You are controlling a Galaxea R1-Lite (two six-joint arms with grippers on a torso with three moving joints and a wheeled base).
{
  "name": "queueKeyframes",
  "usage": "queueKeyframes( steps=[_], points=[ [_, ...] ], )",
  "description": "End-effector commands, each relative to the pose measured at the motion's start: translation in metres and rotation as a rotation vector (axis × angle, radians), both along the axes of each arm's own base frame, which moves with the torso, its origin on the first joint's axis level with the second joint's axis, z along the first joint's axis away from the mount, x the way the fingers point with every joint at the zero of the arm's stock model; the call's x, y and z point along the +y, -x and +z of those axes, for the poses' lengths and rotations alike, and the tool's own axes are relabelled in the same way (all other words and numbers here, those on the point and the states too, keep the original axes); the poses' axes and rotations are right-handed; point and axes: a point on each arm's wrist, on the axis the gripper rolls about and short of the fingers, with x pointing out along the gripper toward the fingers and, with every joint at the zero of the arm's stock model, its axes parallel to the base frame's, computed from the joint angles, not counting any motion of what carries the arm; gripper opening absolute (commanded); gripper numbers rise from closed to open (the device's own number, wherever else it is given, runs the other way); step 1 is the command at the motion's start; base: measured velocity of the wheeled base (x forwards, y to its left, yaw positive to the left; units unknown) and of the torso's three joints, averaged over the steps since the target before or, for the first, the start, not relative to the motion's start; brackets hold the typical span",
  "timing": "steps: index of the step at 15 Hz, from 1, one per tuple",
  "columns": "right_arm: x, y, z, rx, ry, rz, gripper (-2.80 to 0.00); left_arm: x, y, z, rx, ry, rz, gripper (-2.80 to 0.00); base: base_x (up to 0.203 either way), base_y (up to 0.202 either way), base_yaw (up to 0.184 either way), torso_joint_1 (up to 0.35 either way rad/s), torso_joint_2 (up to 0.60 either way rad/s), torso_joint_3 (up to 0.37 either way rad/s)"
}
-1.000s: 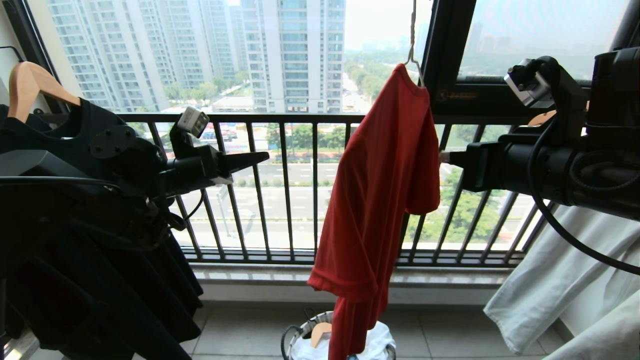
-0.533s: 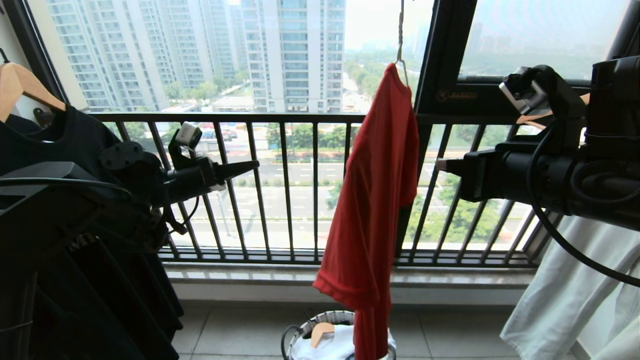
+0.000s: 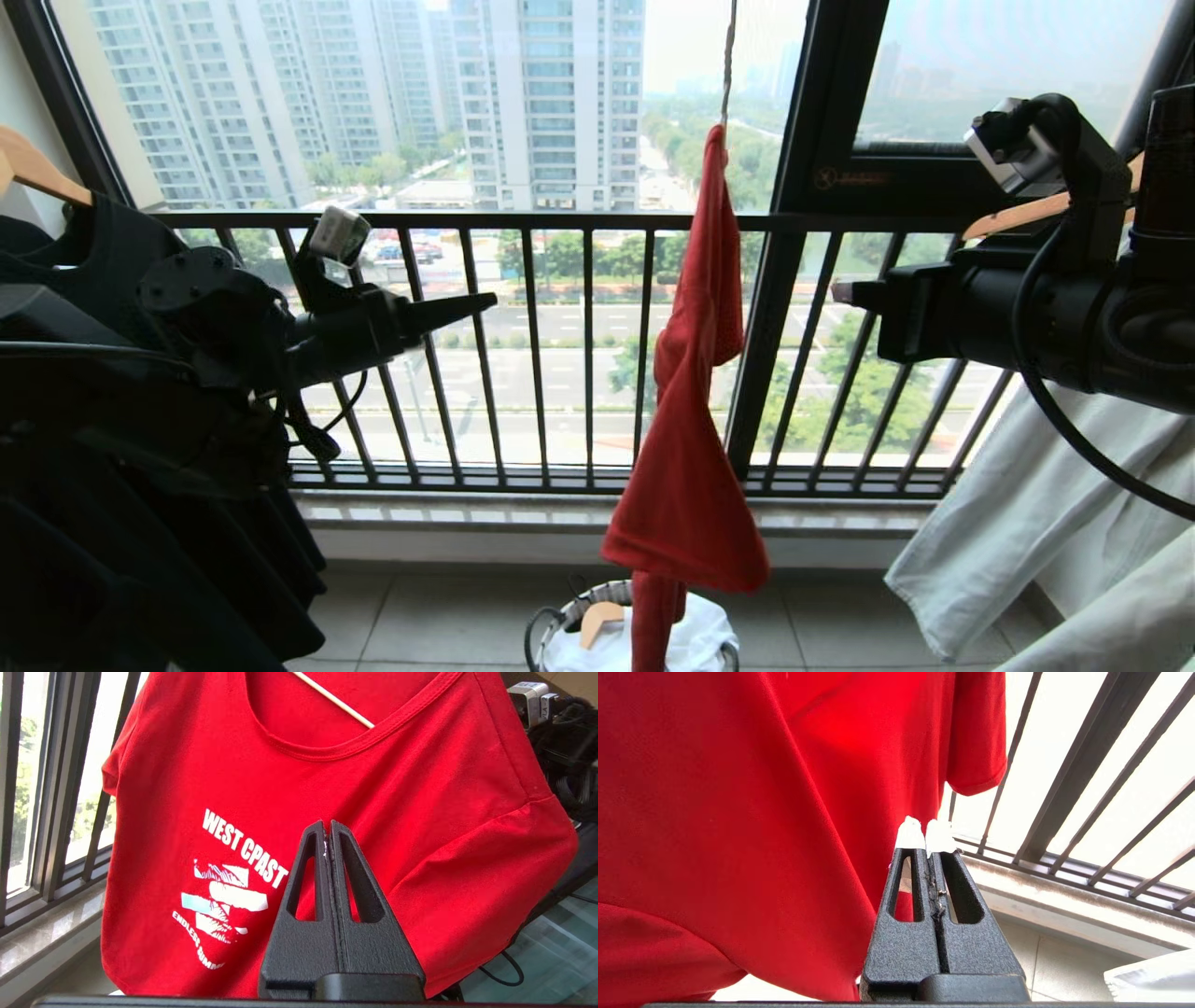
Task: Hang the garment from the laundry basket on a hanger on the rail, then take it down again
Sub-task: Take the clothes off the clothes rack
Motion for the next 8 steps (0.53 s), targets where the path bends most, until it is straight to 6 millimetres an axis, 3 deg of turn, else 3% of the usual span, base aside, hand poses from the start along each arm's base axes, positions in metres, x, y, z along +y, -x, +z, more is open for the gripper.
queueKeyframes(
  steps=[1, 5, 8],
  points=[
    [0.0, 0.001, 0.001, -0.004, -0.003, 0.0, -2.8, 0.0, 0.027, 0.033, -0.076, 0.008, -0.013, -2.8, 0.0, 0.0, 0.0, 0.0, 0.0, 0.0],
    [0.002, -0.001, -0.001, -0.001, 0.005, 0.001, -2.8, 0.001, 0.046, 0.066, 0.103, 0.0, 0.04, -2.8, 0.0, 0.0, 0.0, 0.0, 0.0, 0.0],
    [0.013, -0.009, -0.006, 0.01, 0.022, -0.017, -2.8, 0.002, 0.05, 0.072, 0.122, -0.006, 0.052, -2.8, 0.0, 0.0, 0.0, 0.0, 0.0, 0.0]
  ],
)
